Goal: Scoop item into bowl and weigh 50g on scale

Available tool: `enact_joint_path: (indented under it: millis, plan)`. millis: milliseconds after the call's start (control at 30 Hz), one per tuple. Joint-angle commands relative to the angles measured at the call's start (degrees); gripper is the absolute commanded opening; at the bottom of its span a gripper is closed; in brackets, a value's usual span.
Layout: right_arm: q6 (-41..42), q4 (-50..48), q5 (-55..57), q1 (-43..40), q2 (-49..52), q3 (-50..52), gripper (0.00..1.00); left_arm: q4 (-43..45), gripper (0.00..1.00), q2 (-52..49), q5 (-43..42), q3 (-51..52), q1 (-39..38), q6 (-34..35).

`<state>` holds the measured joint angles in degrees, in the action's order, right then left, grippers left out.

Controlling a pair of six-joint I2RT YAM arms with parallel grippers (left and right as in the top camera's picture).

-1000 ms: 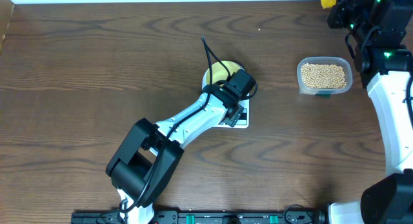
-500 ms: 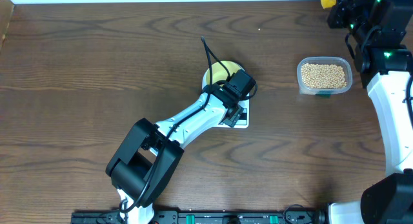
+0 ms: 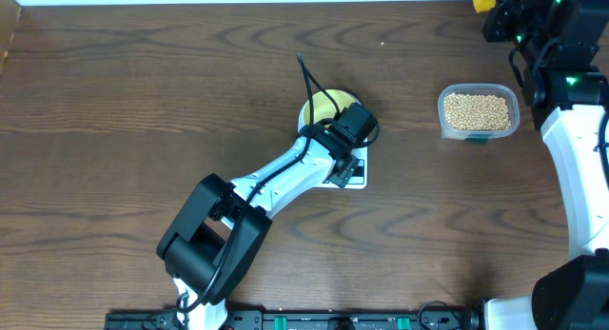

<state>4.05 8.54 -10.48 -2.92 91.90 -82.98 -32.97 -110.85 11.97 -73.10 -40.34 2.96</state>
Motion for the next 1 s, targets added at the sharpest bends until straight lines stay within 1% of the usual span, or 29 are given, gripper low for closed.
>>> enact_joint_path:
  millis: [0, 233, 400, 600, 833, 867, 967]
  plan:
    - [-0.04, -0.13, 0.42, 0.35, 0.28, -0.57, 0.01, -0.17, 0.84, -2.62, 0.72, 0.9, 0.13, -0.33]
    - [-0.04, -0.11, 0.44, 0.35, 0.28, -0.59, 0.01, -1.2, 0.84, -1.75, 0.74, 0.83, 0.13, -0.35]
    - [-0.04, -0.22, 0.46, 0.35, 0.28, -0.59, 0.01, -2.03, 0.84, 2.45, 0.72, 0.76, -0.46, -0.31]
    - [-0.07, -0.37, 0.46, 0.35, 0.28, -0.59, 0.01, -3.74, 0.84, 12.02, 0.72, 0.74, -1.9, -0.33]
    - [-0.07, -0.37, 0.48, 0.35, 0.28, -0.59, 0.01, -6.93, 0.84, 23.37, 0.44, 0.74, -1.55, -0.81]
    - [-0.07, -0.35, 0.48, 0.35, 0.28, -0.59, 0.01, -7.04, 0.84, 25.11, 0.09, 0.74, -1.33, -1.36]
    - [-0.07, -0.17, 0.46, 0.35, 0.28, -0.57, 0.01, -7.08, 0.84, 30.23, -8.26, 0.74, 0.81, -7.67]
